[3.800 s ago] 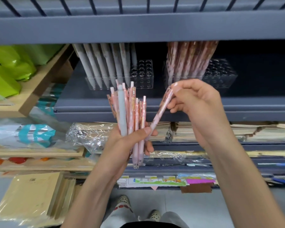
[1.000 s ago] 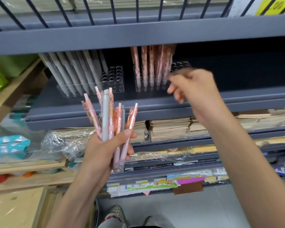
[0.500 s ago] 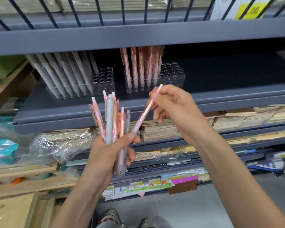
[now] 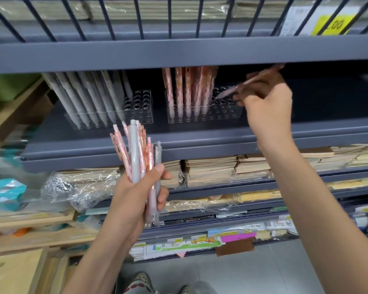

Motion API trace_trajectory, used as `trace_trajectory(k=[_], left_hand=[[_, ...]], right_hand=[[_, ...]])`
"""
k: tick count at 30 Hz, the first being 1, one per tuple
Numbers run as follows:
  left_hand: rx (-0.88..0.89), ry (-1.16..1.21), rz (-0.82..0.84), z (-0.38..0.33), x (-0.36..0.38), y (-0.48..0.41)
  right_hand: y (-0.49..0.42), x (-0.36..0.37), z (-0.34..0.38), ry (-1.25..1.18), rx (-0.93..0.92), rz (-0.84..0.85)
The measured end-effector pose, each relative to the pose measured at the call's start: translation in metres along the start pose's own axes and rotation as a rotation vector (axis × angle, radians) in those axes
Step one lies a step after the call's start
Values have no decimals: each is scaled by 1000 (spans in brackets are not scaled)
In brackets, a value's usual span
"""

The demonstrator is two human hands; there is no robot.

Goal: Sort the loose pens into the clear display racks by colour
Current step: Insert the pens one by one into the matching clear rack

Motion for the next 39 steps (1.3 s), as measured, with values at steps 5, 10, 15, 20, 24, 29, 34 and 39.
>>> trace_trajectory(k=[5, 10, 15, 20, 24, 29, 34, 39], left_hand=[[41, 0, -1, -5, -4, 1], [37, -9, -52, -5, -12, 1], [47, -11, -56, -6, -18, 0], [29, -13, -57, -5, -19, 1], [33, -10, -69, -6, -17, 0], [38, -15, -57, -6, -16, -2], [40, -23, -28, -3, -10, -4], [47, -14, -36, -2, -10, -5]], right_hand=[[-18, 28, -6, 263, -226, 33], [-31, 47, -9, 716, -219, 143], [-32, 56, -5, 845, -258, 248], [-31, 59, 0, 881, -255, 314], [-29, 47, -2, 746, -118, 260], [25, 25, 18, 238, -109, 196], [83, 49, 20, 77, 68, 790], [84, 56, 12, 58, 90, 785]])
Point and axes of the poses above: each hand's wrist, its own y-axis away from the middle knuckle, its own x-axis out of the palm, z = x × y, the point moved 3 cm from there along -y, towards the middle knuckle, and after that the axes turned 4 degrees about -z, right-handed, at the moved point
